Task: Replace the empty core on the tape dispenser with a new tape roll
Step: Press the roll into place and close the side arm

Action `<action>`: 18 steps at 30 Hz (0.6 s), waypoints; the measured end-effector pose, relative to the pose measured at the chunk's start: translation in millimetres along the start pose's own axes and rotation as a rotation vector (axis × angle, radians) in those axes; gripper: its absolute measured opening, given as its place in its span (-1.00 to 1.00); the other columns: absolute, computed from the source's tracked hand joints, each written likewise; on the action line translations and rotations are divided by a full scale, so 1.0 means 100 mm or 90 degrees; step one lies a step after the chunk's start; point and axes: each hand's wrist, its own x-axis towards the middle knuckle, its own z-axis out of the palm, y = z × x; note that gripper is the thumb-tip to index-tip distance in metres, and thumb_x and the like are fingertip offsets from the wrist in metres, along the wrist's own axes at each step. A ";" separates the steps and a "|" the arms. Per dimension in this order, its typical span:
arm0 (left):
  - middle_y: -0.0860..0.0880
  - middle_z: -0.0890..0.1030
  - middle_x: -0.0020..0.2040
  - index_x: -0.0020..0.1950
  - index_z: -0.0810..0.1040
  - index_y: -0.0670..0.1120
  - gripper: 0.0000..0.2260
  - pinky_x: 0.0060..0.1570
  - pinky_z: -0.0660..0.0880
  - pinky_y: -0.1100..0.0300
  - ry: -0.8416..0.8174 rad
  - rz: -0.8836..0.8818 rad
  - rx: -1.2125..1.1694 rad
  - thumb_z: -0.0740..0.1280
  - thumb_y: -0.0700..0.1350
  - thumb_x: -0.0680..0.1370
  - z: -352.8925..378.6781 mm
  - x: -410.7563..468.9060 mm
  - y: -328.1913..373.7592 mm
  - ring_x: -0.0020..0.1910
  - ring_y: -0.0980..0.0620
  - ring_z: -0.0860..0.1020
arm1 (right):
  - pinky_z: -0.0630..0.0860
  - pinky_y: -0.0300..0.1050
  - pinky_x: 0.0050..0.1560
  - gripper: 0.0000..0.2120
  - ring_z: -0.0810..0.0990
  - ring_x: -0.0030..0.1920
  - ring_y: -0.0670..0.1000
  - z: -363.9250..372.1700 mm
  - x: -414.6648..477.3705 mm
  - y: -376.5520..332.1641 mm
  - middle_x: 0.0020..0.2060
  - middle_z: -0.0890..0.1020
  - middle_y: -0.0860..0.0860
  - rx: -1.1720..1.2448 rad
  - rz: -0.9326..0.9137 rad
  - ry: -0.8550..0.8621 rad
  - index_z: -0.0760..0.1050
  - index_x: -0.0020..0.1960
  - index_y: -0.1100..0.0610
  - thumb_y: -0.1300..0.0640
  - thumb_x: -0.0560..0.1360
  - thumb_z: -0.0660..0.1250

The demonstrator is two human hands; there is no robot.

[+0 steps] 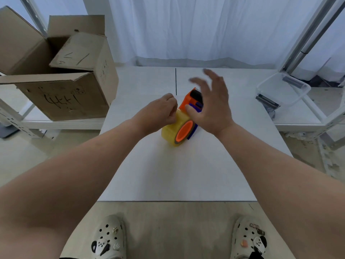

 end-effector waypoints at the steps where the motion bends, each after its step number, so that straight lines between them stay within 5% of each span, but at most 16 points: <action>1: -0.17 0.49 0.00 -0.03 0.47 -0.23 -0.92 -0.10 0.46 0.09 -0.004 -0.003 -0.003 0.24 -0.23 0.52 0.00 -0.01 -0.01 -0.15 -0.11 0.51 | 0.11 0.02 0.43 -0.57 0.35 0.36 0.13 0.00 0.01 0.00 0.25 0.47 0.09 -0.073 -0.078 -0.023 0.50 0.20 0.06 -0.01 0.35 0.36; 3: -0.18 0.50 -0.02 -0.05 0.46 -0.24 -0.92 -0.06 0.47 -0.02 -0.004 -0.012 -0.012 0.26 -0.23 0.51 0.00 -0.04 -0.04 -0.13 -0.15 0.52 | 0.17 -0.03 0.22 -0.70 0.53 0.14 0.15 0.05 -0.05 -0.01 0.01 0.62 0.03 -0.151 -0.161 -0.052 0.61 -0.01 0.08 -0.01 0.35 0.27; 6: -0.17 0.51 -0.04 -0.06 0.47 -0.24 -0.92 -0.06 0.47 -0.01 0.009 -0.034 -0.036 0.27 -0.24 0.50 0.00 -0.08 -0.08 -0.12 -0.15 0.51 | 0.14 -0.07 0.04 -0.64 0.57 -0.02 0.14 0.11 -0.14 -0.02 -0.15 0.67 -0.04 -0.194 -0.187 -0.099 0.65 -0.08 0.09 -0.03 0.31 0.17; 18: 0.04 0.58 -0.09 0.08 0.52 -0.08 -0.85 -0.12 0.45 0.42 -0.039 -0.089 -0.166 0.33 -0.15 0.52 -0.14 -0.05 -0.12 -0.11 0.09 0.57 | 0.05 -0.01 0.27 -0.75 0.59 0.13 0.11 0.04 -0.15 0.09 -0.12 0.72 -0.07 -0.230 -0.186 -0.126 0.66 0.03 -0.01 -0.03 0.43 0.31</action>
